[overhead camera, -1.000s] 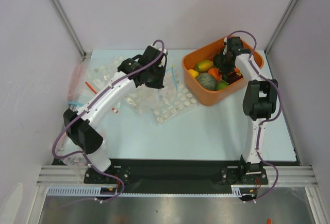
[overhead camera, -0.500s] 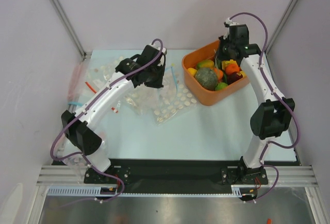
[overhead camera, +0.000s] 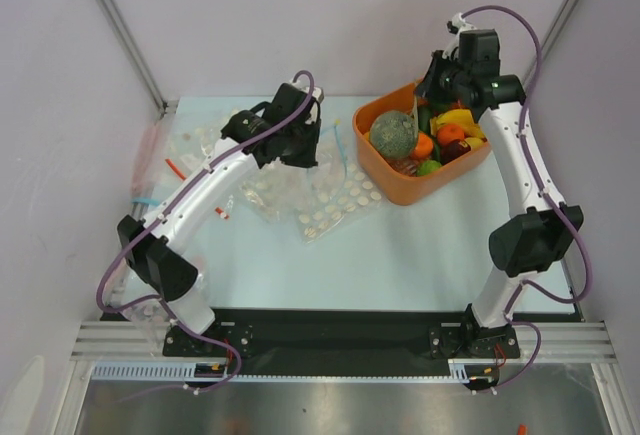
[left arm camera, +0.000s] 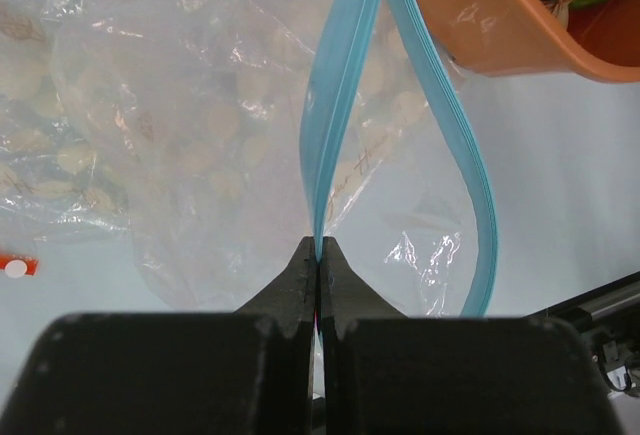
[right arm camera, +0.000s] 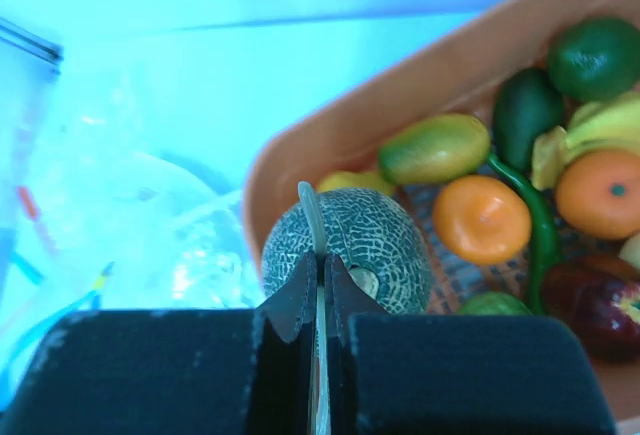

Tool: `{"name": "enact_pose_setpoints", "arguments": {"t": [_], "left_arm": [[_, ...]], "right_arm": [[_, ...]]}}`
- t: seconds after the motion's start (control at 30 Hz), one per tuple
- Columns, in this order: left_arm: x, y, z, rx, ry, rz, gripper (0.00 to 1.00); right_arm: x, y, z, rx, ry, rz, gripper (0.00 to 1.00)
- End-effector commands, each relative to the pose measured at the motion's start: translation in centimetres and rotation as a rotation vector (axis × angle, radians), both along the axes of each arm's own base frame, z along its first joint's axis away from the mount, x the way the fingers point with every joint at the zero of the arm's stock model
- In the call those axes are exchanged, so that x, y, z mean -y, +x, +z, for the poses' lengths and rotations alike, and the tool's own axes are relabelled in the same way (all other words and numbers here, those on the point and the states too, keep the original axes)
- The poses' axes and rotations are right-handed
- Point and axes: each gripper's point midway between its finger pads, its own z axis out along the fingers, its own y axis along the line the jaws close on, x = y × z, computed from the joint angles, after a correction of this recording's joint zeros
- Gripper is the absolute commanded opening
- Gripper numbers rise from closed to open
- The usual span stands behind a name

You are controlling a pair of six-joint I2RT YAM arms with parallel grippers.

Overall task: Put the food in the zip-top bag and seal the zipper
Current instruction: Pick up the fake fruit from the bin, then place the fake fruit in the zipper food storage bag.

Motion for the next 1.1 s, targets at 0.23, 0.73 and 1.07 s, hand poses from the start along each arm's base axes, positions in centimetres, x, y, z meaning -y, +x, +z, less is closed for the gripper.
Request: {"name": "enact_pose_setpoints", "arguments": {"t": [0.23,0.73,1.07], "left_arm": [[1.7,1.0,3.9,0.039,-0.095,-0.009,0.00],[5.4,1.1,1.1,-0.060,-0.172,-0.046,0.00],[7.3,0.9,0.6,-0.094,-0.245,-0.066,0.00]], "right_arm": [[-2.9,-5.7,14.4,0.227,0.227,0.116,0.00],[-4.1,-12.1,23.8,0.412,0.416,0.219,0.00],[-6.2,-13.3,21.6,0.347,0.498,0.234,0.00]]}}
